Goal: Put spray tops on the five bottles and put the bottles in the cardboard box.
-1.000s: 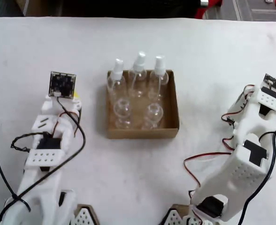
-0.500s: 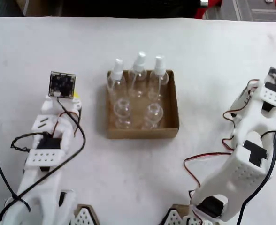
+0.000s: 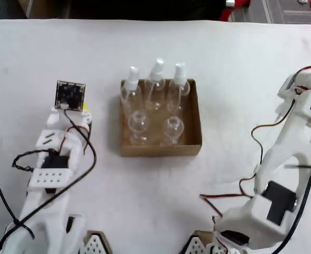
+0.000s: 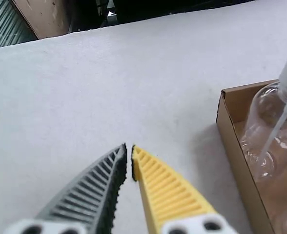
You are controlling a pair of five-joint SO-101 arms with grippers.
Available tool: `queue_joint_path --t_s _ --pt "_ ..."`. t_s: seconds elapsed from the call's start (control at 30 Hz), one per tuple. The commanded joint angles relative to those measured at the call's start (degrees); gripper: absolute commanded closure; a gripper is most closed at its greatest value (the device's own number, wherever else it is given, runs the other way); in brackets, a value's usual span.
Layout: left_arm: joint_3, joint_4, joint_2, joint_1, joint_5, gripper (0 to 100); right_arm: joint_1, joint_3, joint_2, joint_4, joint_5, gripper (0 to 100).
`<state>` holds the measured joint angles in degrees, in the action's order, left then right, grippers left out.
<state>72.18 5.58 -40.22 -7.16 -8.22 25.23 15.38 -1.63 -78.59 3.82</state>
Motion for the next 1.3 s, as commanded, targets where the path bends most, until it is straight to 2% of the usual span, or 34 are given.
queue_joint_path --t_s 0.0,0.17,0.37,0.53,0.73,0.8,0.9,1.03,1.1,1.17,1.27 --pt "-0.35 -1.41 0.13 0.57 -0.44 97 -2.59 2.46 8.22 -1.19 -0.09 98.3" --pt "-0.35 -1.41 -0.04 0.4 -0.44 97 -9.36 2.55 19.47 -2.59 -0.09 98.3" --pt "-0.35 -1.41 0.13 0.4 -0.44 97 -20.53 2.46 39.96 -1.01 -0.18 98.3" --pt "-0.35 -1.41 0.22 0.13 -0.44 97 -30.37 1.23 51.91 6.73 -0.18 98.3" --pt "-0.35 -1.41 0.22 0.04 -0.53 98 -41.89 -8.53 56.04 19.38 -0.44 98.3" --pt "-0.35 -1.41 0.04 0.04 -0.53 98 -46.73 -12.75 56.04 22.73 -3.87 98.3" --pt "-0.35 -1.41 -0.13 -0.31 -0.35 98 -54.64 -21.01 56.04 29.41 -13.8 98.3" --pt "-0.09 -3.34 -0.13 -2.95 0.35 98 -62.29 -34.11 56.48 42.86 -27.6 98.3" --pt "0.09 -4.57 -0.13 -4.97 4.04 98 -65.45 -40.26 56.48 51.12 -32.88 98.3" --pt "0.09 -5.01 -0.13 -7.34 9.14 98 -67.56 -45.8 56.48 59.38 -35.78 98.3" --pt "0.0 -5.01 -0.13 -9.63 13.1 98 -68.35 -52.04 56.22 68.97 -35.16 98.3"
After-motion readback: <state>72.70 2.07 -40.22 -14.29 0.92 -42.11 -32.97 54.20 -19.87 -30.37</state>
